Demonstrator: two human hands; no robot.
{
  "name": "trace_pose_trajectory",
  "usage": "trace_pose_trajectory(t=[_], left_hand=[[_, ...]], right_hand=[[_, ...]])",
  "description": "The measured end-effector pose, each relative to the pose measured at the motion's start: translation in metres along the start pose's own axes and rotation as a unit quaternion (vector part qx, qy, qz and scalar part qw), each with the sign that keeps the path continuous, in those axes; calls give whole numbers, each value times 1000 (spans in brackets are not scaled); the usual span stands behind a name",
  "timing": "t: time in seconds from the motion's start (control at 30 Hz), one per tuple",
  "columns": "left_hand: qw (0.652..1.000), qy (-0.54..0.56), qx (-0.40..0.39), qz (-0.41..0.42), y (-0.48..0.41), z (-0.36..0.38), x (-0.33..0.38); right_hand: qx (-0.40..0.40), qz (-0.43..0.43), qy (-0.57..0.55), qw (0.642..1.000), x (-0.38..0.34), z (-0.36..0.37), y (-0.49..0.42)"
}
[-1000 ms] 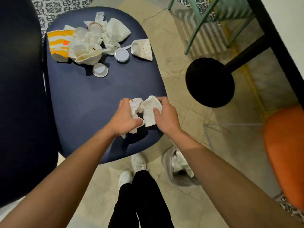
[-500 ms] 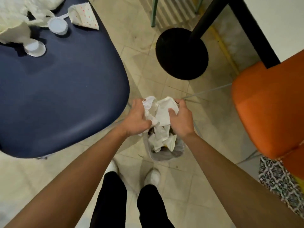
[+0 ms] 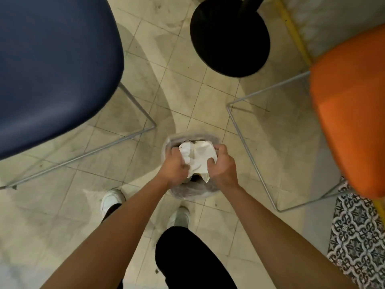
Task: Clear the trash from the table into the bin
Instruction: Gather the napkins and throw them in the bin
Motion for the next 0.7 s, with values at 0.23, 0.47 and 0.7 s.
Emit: trace_pose_trajectory(t=[0.23, 0.47, 0.7], left_hand=[[992, -121, -21, -35, -46, 55, -44], [979, -172, -18, -104, -82, 78, -77], [980, -159, -6, -120, -103, 87, -92]], right_hand=[[-45, -21, 76, 996, 46, 73, -29], [-123, -43, 189, 973, 63, 126, -45], [-155, -22, 180, 971, 80, 149, -54]])
Point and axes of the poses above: each hand's wrist, its own y-axis away from the middle knuckle, its own z-axis out of the palm, x = y × z, the point moved 9 cm from there along -y, towards the middle knuckle, and after that the axes turned 2 degrees about x, right-handed, at the moved point
